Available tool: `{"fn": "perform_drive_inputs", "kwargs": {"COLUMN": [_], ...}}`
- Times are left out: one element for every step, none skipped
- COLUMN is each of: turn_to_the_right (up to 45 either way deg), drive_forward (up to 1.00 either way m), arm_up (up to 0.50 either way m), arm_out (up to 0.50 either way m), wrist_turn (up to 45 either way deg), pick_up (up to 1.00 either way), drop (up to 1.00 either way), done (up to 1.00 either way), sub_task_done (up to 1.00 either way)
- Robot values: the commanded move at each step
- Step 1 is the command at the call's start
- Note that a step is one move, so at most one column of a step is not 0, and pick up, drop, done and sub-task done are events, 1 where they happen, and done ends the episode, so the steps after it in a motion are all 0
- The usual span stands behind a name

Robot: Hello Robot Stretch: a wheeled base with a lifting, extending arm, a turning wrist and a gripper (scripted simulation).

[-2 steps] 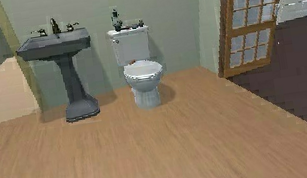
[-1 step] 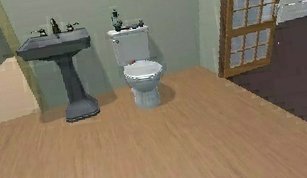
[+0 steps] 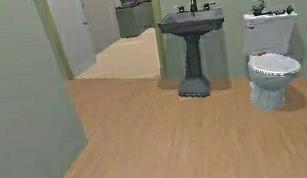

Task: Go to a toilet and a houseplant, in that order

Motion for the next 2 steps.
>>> {"fn": "perform_drive_inputs", "kwargs": {"turn_to_the_right": [-42.0, 45.0], "drive_forward": [0.0, 0.0], "arm_up": [0.0, 0.0], "arm_out": [0.0, 0.0], "wrist_turn": [0.0, 0.0], "pick_up": [0.0, 0.0], "drop": [0.0, 0.0], "done": [0.0, 0.0], "sub_task_done": [0.0, 0.0]}}
